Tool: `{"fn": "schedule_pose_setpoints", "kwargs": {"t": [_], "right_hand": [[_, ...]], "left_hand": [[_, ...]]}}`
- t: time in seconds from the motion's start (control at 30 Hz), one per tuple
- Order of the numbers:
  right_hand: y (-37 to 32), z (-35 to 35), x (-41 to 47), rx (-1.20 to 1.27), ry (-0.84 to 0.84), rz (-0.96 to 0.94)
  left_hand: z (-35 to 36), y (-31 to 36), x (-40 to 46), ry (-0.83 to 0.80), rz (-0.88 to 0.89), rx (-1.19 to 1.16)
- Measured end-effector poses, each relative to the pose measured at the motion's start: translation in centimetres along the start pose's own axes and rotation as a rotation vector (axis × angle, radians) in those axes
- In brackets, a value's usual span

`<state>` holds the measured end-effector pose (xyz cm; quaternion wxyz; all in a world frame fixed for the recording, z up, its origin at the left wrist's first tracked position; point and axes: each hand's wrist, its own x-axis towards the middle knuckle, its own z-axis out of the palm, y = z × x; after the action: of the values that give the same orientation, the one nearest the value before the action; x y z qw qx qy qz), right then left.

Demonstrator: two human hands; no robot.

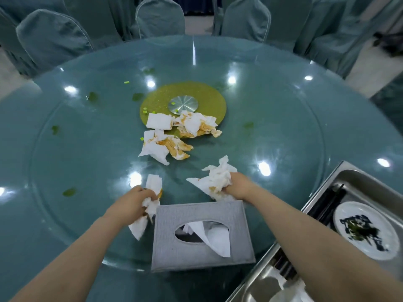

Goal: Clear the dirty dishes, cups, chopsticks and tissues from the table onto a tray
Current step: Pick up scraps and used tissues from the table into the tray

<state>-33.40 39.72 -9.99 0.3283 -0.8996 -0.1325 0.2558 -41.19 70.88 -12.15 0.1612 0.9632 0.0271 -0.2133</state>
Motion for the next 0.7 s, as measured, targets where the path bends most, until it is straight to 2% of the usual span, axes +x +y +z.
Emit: {"fn": "schedule_pose_setpoints", "kwargs": {"t": [0.1, 0.23, 0.33, 0.47, 0.57, 0.7], "right_hand": [[0.2, -2.0, -1.3, 0.291, 0.073, 0.083], [-0.2, -4.1, -2.8, 0.445, 0.218, 0.101], [-0.9, -4.7, -5.2, 0.471, 0.277, 0.067], [-0.8, -5.3, -9.6, 0.453, 0.395, 0.052], [-0.7, -6.0, -13.5, 0.386, 0.462, 0.035], [0.2, -6.5, -19.2, 0.299, 0.504, 0.029]], "left_hand": [[0.4, 1.6, 0.3, 0.059, -0.009, -0.04], [-0.9, 2.5, -0.7, 0.184, -0.028, -0.098], [-3.4, 4.2, -1.6, 0.319, -0.008, -0.129], [-6.1, 8.9, -3.5, 0.463, 0.109, -0.167], [-6.9, 13.1, -5.7, 0.504, 0.225, -0.193], [-6.5, 18.6, -8.3, 0.469, 0.402, -0.193]]}}
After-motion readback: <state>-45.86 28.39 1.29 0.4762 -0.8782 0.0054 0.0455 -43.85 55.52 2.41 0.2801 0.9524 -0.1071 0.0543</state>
